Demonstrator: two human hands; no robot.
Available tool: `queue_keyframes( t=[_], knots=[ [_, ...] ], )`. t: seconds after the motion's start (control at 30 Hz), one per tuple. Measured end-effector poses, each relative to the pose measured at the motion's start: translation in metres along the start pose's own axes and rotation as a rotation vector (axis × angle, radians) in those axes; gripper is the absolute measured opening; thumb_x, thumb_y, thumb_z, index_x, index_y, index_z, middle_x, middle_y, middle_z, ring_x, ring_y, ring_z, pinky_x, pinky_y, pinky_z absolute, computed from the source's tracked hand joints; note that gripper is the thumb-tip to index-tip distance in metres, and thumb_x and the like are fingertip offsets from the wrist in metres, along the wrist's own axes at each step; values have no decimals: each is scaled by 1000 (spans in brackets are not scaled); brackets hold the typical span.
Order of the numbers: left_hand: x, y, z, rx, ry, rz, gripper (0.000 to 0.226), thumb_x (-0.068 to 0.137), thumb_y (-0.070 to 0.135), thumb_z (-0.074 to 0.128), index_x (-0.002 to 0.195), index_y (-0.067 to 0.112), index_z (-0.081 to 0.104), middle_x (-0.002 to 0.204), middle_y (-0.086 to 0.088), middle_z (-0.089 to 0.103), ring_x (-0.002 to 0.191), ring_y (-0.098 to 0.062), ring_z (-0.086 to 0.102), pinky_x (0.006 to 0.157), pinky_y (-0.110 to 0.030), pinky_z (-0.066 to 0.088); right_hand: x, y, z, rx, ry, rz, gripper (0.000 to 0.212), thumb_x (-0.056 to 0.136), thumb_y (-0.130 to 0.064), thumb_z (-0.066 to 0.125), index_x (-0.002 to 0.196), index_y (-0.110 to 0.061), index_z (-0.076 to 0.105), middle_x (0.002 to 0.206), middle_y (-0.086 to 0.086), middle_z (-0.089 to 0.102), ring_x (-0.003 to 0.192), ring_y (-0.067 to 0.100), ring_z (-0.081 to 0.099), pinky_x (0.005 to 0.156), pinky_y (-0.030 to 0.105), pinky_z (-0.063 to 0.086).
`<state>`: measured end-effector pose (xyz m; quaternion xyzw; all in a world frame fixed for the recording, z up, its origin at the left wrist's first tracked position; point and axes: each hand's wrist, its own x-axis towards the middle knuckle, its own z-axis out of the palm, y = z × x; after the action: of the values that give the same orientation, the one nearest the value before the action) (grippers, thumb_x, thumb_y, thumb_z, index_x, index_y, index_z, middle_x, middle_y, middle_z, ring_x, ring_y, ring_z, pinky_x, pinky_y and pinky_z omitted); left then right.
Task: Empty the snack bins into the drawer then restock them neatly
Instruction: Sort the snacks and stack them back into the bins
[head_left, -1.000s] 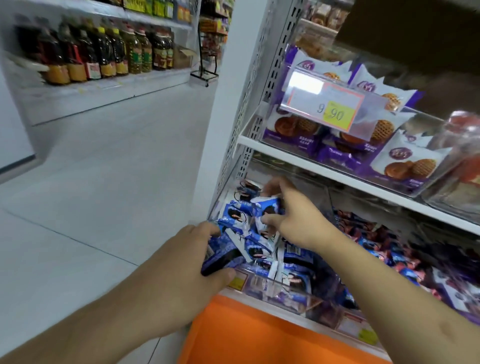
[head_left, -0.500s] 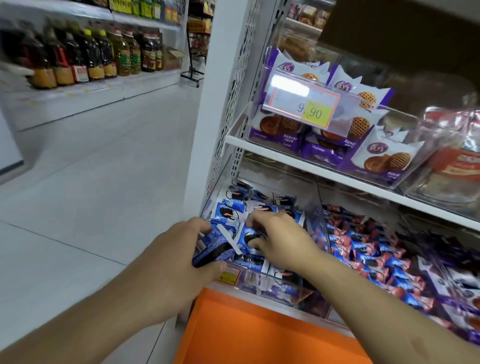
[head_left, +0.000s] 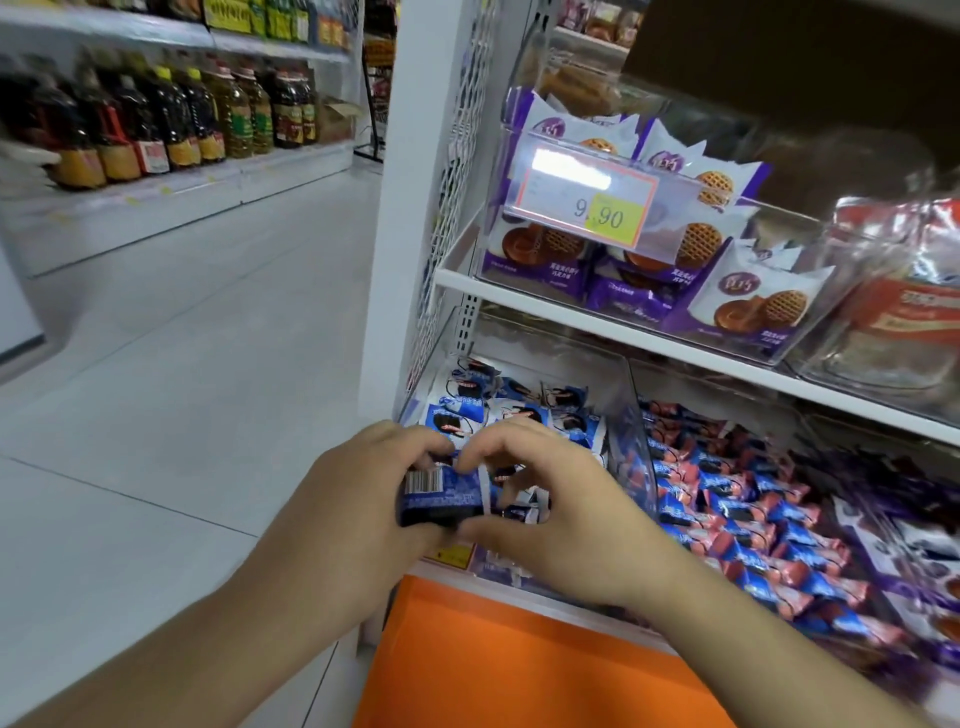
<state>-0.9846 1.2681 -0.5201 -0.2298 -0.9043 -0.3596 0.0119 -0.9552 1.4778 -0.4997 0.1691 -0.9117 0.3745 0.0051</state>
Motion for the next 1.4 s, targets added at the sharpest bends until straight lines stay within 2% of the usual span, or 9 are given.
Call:
queue_keyframes(
  t=[0.2, 0.27, 0.43, 0.57, 0.73, 0.9, 1.03, 1.17, 1.4],
  knots=[
    [-4, 0, 9, 168, 45, 90, 73, 92, 54, 67, 150, 50, 24, 149, 27, 28, 128, 4, 36, 93, -10, 37, 22, 32, 9, -132, 243, 69, 21, 85, -34, 85, 97, -34, 67, 97, -11, 65, 90, 11, 61, 82, 31, 53],
    [-6, 1, 10, 185, 18, 108, 67, 98, 54, 58, 151, 54, 17, 150, 31, 21, 127, 8, 30, 88, -5, 32, 36, 49, 18, -218, 237, 98, 21, 85, -38, 84, 96, -33, 66, 95, -13, 65, 92, 9, 59, 83, 34, 52],
    [-5, 2, 16, 167, -63, 161, 48, 102, 51, 50, 146, 53, 29, 143, 35, 23, 124, 11, 29, 88, -5, 33, 57, 77, 34, -487, 111, 34, 20, 89, -49, 76, 99, -34, 68, 94, -16, 62, 94, 15, 52, 90, 42, 49],
    [-2, 7, 26, 196, -124, 174, 49, 105, 52, 38, 153, 48, 28, 151, 33, 20, 135, 5, 34, 102, -16, 41, 35, 64, 8, -621, 103, 49, 30, 96, -38, 62, 123, -29, 70, 122, -10, 62, 119, 17, 50, 103, 38, 45],
    [22, 17, 41, 264, -197, 140, 53, 110, 46, 31, 162, 41, 21, 167, 21, 14, 151, -6, 25, 118, -30, 35, -15, 70, -42, -1001, 127, 201, 28, 89, -34, 68, 115, -32, 75, 111, -9, 70, 114, 22, 56, 102, 35, 33],
    [87, 18, 71, 293, -239, 152, 53, 112, 39, 35, 163, 29, 26, 170, 6, 20, 157, -19, 14, 126, -38, 21, -12, 71, -58, -976, 45, 293, 34, 95, -57, 61, 120, -38, 74, 118, -12, 71, 125, 22, 49, 111, 39, 27],
    [113, 16, 92, 475, -456, 106, 63, 109, 53, 32, 165, 40, 4, 173, 10, -9, 160, -24, -10, 130, -50, 5, 6, 69, -55, -995, -12, 387, 36, 93, -58, 66, 118, -35, 74, 122, -5, 70, 130, 25, 48, 119, 46, 23],
    [117, 15, 103, 614, -490, 51, 68, 107, 61, 18, 163, 38, -12, 169, 9, -24, 157, -26, -23, 129, -50, -6, 12, 75, -52, -1056, -80, 443, 35, 93, -54, 65, 123, -35, 71, 125, -2, 68, 134, 26, 40, 122, 51, 19],
    [130, 14, 102, 528, -442, 82, 75, 102, 62, 32, 164, 39, -4, 172, 11, -14, 159, -22, -15, 128, -50, -5, 9, 74, -57, -1058, -203, 422, 36, 96, -57, 57, 123, -34, 66, 123, 1, 66, 135, 30, 36, 123, 56, 13]
  ],
)
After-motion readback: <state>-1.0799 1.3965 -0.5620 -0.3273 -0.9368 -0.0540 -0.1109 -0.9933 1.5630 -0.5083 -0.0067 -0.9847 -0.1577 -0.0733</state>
